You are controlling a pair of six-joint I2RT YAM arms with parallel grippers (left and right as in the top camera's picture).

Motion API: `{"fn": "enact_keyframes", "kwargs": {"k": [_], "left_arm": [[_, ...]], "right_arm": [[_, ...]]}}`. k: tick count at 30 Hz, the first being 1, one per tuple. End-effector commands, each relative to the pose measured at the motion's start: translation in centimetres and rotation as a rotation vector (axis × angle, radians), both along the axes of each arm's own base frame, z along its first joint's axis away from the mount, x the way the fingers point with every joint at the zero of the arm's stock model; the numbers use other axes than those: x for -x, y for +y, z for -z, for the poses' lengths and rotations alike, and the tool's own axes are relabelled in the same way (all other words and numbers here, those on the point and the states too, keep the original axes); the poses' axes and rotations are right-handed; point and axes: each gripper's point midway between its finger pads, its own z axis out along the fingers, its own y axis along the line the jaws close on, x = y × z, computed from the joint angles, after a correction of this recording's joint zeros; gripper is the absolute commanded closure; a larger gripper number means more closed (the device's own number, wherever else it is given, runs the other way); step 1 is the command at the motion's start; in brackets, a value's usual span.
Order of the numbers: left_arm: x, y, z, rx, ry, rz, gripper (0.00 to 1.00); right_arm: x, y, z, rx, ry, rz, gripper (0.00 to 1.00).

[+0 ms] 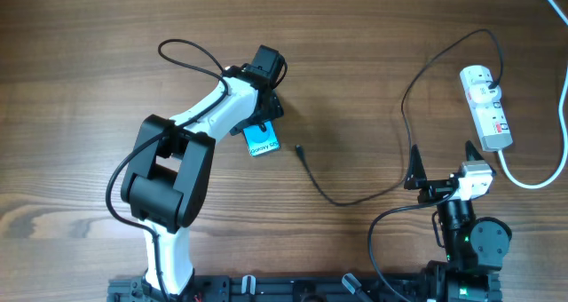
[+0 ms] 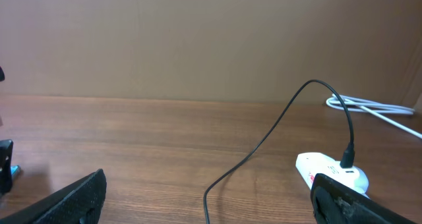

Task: Plug charger to phone and switch on socket
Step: 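Lift the phone's top edge with the left gripper, tilting it upright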

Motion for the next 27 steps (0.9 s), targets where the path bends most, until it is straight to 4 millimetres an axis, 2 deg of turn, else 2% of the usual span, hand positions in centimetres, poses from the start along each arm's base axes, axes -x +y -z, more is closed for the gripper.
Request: {"fn": "enact_keyframes", "kwargs": {"k": [1, 8, 12, 18, 19, 20, 27], "left_arm": [[5.9, -0.2, 5.5, 0.039, 0.261, 0.011, 0.13], [6.9, -1.7, 5.5, 0.028, 0.271, 0.059, 0.15], [6.9, -1.6, 5.5, 0.026, 0.269, 0.057, 0.21], [6.9, -1.6, 5.5, 0.023, 0.268, 0.056, 0.21], [6.9, -1.6, 5.5, 0.023, 0.267, 0.050, 0.16], [6.9, -1.6, 5.5, 0.022, 0.267, 0.049, 0.00], [6.1, -0.5, 5.5, 0.027, 0.253, -0.036, 0.00]], "right_arm": [[0.0, 0.3, -0.1, -0.013, -0.004, -0.016, 0.00], [0.0, 0.3, -0.1, -0.013, -0.004, -0.016, 0.00], [0.0, 0.3, -0.1, -0.013, -0.004, -0.016, 0.00], [0.0, 0.3, -0.1, -0.013, -0.004, -0.016, 0.00], [0.0, 0.3, -0.1, -0.013, -0.004, -0.016, 0.00], [0.0, 0.3, -0.1, -0.013, -0.004, -0.016, 0.01], [0.0, 0.3, -0.1, -0.013, -0.004, -0.016, 0.00]]}}
